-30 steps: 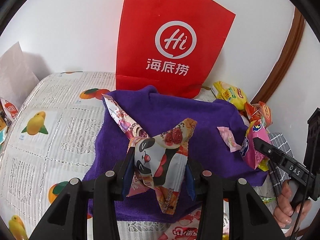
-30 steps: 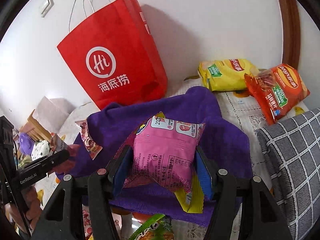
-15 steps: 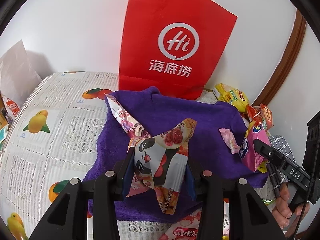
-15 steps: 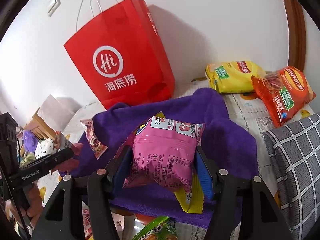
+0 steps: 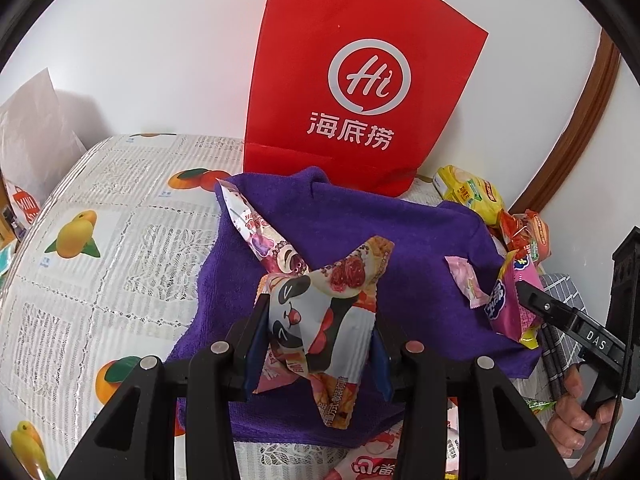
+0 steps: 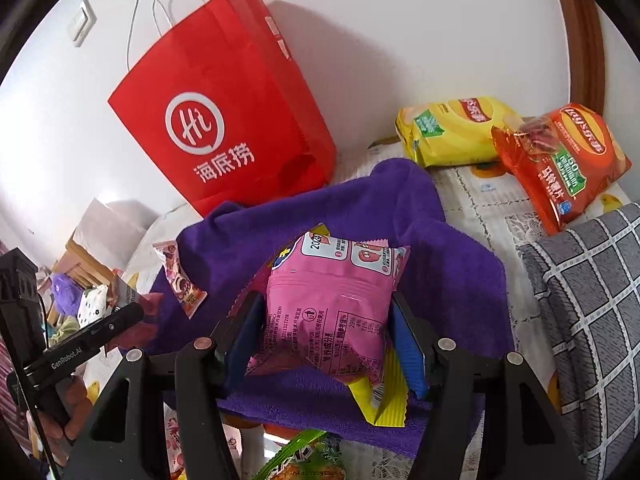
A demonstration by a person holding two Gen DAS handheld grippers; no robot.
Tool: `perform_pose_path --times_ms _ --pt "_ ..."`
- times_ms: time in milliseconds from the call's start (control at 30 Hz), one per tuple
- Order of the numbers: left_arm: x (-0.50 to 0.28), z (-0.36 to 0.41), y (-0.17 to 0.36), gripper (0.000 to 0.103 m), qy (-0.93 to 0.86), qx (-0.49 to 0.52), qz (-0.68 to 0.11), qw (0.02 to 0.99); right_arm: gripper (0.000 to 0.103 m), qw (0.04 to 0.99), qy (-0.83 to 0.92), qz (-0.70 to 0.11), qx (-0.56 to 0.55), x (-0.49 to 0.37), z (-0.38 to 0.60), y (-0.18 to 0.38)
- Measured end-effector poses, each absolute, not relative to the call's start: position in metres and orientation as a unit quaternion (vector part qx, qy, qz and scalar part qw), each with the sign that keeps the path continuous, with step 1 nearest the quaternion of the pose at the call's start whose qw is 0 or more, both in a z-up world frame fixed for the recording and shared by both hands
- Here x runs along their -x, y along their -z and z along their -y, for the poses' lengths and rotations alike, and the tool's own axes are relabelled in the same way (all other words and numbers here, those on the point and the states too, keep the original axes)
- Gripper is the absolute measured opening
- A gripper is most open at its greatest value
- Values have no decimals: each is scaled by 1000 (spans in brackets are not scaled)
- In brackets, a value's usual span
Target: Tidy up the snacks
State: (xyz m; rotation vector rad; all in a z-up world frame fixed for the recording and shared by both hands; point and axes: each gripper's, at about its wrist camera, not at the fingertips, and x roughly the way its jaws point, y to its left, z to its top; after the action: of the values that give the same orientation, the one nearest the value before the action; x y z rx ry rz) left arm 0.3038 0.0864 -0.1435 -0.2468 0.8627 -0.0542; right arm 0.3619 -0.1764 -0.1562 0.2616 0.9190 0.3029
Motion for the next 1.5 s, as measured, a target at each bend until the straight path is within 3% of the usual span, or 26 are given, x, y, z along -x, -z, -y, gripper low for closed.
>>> perform_pose_path --times_ms 333,933,1033,1267,1500 --pt "-304 -86 145 42 27 122 -419 899 67 870 -144 -453 -131 -365 176 161" --pt "-313 -79 158 42 14 102 -434 895 67 876 -142 -434 -151 -360 183 151" --pt "-315 -77 161 45 14 99 -440 893 68 878 -139 -433 -150 -359 183 150" --pt "-317 -81 162 65 21 119 -456 882 67 878 -138 -432 -155 -359 185 150" --pt "-310 -77 148 75 42 127 -435 890 67 881 -134 -430 -147 -357 182 149"
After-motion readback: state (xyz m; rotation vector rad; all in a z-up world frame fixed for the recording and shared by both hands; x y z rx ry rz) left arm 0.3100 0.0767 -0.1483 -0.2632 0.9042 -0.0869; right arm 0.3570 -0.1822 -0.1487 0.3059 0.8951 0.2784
